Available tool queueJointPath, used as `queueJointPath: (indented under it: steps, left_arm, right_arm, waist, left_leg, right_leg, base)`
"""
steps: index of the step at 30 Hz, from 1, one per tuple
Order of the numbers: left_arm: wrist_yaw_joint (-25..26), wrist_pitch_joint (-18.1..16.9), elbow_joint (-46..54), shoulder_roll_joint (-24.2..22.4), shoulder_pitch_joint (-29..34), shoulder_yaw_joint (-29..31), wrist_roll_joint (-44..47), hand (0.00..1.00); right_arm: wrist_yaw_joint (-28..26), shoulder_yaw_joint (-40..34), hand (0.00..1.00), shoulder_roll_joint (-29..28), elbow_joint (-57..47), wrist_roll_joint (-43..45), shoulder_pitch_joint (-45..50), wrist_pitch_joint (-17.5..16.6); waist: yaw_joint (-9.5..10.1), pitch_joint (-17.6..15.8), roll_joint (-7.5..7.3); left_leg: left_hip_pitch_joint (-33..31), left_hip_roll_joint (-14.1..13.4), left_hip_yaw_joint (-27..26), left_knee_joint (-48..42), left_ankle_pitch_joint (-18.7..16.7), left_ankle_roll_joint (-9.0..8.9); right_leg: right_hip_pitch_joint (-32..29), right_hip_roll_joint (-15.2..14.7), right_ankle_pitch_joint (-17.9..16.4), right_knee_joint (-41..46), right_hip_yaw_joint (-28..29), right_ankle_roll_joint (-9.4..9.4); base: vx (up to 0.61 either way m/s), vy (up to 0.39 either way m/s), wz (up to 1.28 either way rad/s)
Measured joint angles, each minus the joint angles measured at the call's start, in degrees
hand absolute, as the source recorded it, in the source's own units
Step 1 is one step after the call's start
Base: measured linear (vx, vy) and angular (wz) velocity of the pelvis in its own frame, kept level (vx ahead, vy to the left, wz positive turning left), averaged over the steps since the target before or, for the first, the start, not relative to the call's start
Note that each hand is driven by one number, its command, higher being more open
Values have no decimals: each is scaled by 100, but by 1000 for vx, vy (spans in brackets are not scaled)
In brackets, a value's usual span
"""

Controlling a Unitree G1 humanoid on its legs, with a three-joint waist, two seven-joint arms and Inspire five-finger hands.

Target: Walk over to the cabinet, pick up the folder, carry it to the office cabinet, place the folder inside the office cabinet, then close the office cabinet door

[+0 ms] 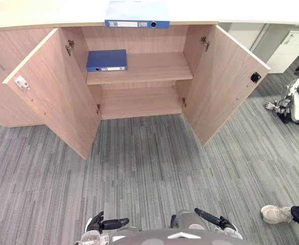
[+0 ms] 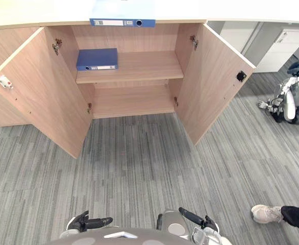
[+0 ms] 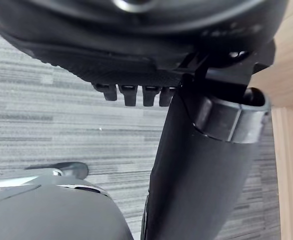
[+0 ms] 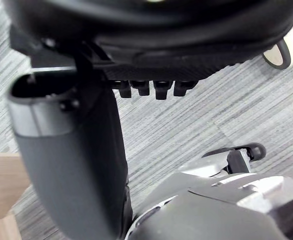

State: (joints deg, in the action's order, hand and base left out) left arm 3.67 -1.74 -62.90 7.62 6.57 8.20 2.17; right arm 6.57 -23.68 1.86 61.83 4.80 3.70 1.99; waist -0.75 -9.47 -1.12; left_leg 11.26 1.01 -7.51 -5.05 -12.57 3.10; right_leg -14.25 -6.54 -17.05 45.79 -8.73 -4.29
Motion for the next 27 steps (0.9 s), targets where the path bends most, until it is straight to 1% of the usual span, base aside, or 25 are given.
queueJointPath:
  steps: [3,4,5,6,7,8,9,10,11,12,13,14,15,16,17,18,19,20,21,22,23,24,25,26,27]
  left_arm:
    - [8,6,-32,-34,-17,50,-1,100]
    - [7,16,-36,-44,-23,76,-3,100]
    - [-2,44,-40,-41,-25,130,-12,100]
    - [-13,59,-47,-28,-22,165,-18,100]
    - [5,64,-137,-105,-35,215,-19,100]
    - [-5,64,-165,-204,-43,311,-23,100]
    - [-9,64,-150,-250,-39,397,-25,100]
    - [-12,63,-135,-297,-58,485,-27,100]
    - [-38,66,-80,-341,-81,690,-27,100]
    - [-39,64,2,-371,-59,785,-23,100]
    - [-38,58,206,-424,-26,926,-5,100]
    - [-37,46,312,-429,-1,931,19,100]
    - [-42,12,422,-425,-26,924,61,100]
    - [-41,-8,452,-427,-54,923,63,100]
    - [-35,-26,526,-439,-87,921,79,100]
    - [-31,-35,538,-443,-101,920,109,100]
    - [-32,-39,536,-444,-124,925,188,100]
    - [-33,-42,541,-439,-145,928,203,100]
    - [-34,-61,542,-437,-175,928,234,100]
    - [-32,-67,542,-438,-190,928,237,100]
    - [-13,-74,541,-442,-199,927,237,100]
    - [5,-72,532,-443,-185,929,253,100]
    - [-2,-71,525,-403,-191,948,281,100]
    - [0,-71,523,-381,-193,982,283,100]
    - [1,-69,518,-376,-195,1045,296,100]
  right_arm:
    - [-10,2,100,16,-94,34,30,-56]
    - [-8,2,100,29,-103,35,31,-76]
    - [-6,7,100,14,-104,33,44,-80]
    - [-4,5,100,-4,-93,35,71,-83]
    - [-23,-58,100,3,-73,131,100,-81]
    - [-20,-139,100,39,-82,170,110,-81]
    - [-19,-176,100,41,-87,173,110,-80]
    - [-13,-183,100,53,-112,199,112,-76]
    - [16,-170,100,54,-145,209,141,-68]
    - [27,-157,100,54,-154,208,168,-67]
    - [52,-109,100,55,-167,219,211,-69]
    - [87,23,100,68,-219,226,252,-71]
    - [113,153,100,69,-303,253,248,-83]
    - [118,211,100,72,-342,287,229,-83]
    - [117,236,100,47,-371,386,151,-81]
    - [117,237,100,12,-373,429,123,-79]
    - [117,236,100,-68,-371,430,75,-71]
    - [119,233,100,-141,-372,430,48,-72]
    - [107,231,100,-172,-371,424,44,-67]
    - [111,230,100,-180,-371,424,45,-68]
    - [123,229,100,-189,-362,424,54,-59]
    - [130,234,100,-198,-357,422,61,-37]
    - [131,233,100,-240,-354,422,60,-28]
    - [131,226,100,-305,-352,420,72,-21]
    - [90,212,100,-338,-355,395,89,13]
  waist:
    - [-49,-17,48]
    - [-83,-34,76]
    - [-115,-26,63]
    - [-118,-11,30]
    - [-130,-16,116]
    - [-133,30,228]
    - [-131,46,264]
    - [-129,18,321]
    - [-146,-4,327]
    - [-135,-10,318]
    - [-114,-18,332]
    - [-77,-31,308]
    - [15,-39,288]
    - [36,-37,283]
    - [52,-44,273]
    - [67,-45,271]
    - [105,-51,256]
    - [127,-63,229]
    - [176,-65,183]
    - [197,-66,159]
    - [205,-62,143]
    - [221,-46,124]
    - [224,-37,49]
    - [223,32,-2]
    - [262,43,-57]
  left_leg:
    - [119,-194,112,61,-95,-112]
    - [174,-322,178,123,-133,-178]
    - [195,-389,243,186,-181,-281]
    - [235,-386,287,215,-214,-336]
    - [399,-512,357,300,-294,-474]
    - [423,-631,325,205,-258,-538]
    - [356,-669,315,44,-247,-568]
    - [113,-765,305,-637,-313,-731]
    - [-465,-968,306,-1952,-342,-831]
    - [-757,-1083,290,-2699,-322,-887]
    - [-1212,-1375,150,-3962,-331,-902]
    - [-1481,-1563,2,-4544,-354,-886]
    - [-1886,-1733,-227,-4924,-369,-867]
    - [-2042,-1761,-317,-4907,-374,-858]
    - [-2307,-1768,-464,-4690,-407,-802]
    - [-2386,-1756,-535,-4485,-416,-788]
    - [-2496,-1706,-652,-3965,-437,-772]
    - [-2552,-1589,-650,-3481,-429,-784]
    - [-2621,-1374,-605,-2822,-345,-809]
    - [-2650,-1273,-586,-2517,-249,-790]
    - [-2652,-1142,-561,-2107,-27,-757]
    - [-2598,-1021,-578,-1914,551,-559]
    - [-2595,-945,-620,-1997,506,-454]
    - [-2604,-875,-710,-2081,301,-411]
    - [-2527,-872,-897,-2249,15,-341]
  right_leg:
    - [-252,37,3,-556,-150,32]
    - [-355,133,67,-1025,-178,38]
    - [-348,222,313,-1665,-114,48]
    - [-350,230,560,-1944,-54,88]
    - [-290,291,843,-1818,-116,389]
    - [-247,362,660,-1757,-219,474]
    - [-221,383,595,-1758,-250,522]
    - [-29,434,527,-1889,-341,609]
    - [321,522,509,-2188,-423,640]
    - [515,583,509,-2346,-468,641]
    - [915,703,508,-2604,-535,656]
    - [1175,771,487,-2754,-537,691]
    - [1496,816,461,-2996,-517,728]
    - [1579,820,459,-3090,-495,730]
    - [1759,820,462,-3246,-457,724]
    - [1848,819,466,-3310,-438,714]
    - [2015,799,462,-3436,-388,681]
    - [2139,755,457,-3535,-365,634]
    - [2243,637,412,-3602,-326,547]
    - [2289,566,384,-3636,-304,485]
    - [2359,479,344,-3696,-268,391]
    - [2469,350,228,-3717,-132,194]
    - [2494,244,183,-3721,-86,119]
    - [2487,135,168,-3701,-25,57]
    - [2337,7,157,-3304,163,16]
  base:
    - [182,-109,24]
    - [238,-193,31]
    - [246,-221,34]
    - [295,-272,38]
    - [357,-295,31]
    - [480,-355,26]
    - [421,-286,22]
    - [507,-328,33]
    - [334,-212,37]
    - [478,-315,32]
    - [291,-195,12]
    - [446,-271,0]
    - [260,-127,-9]
    - [298,-103,-14]
    - [192,-25,-11]
    - [257,4,-16]
    - [270,56,-15]
    - [335,116,-19]
    - [291,142,-14]
    - [242,150,-14]
    - [335,238,-26]
    - [353,255,-29]
    - [471,326,-34]
    - [429,287,-41]
    - [426,292,-49]
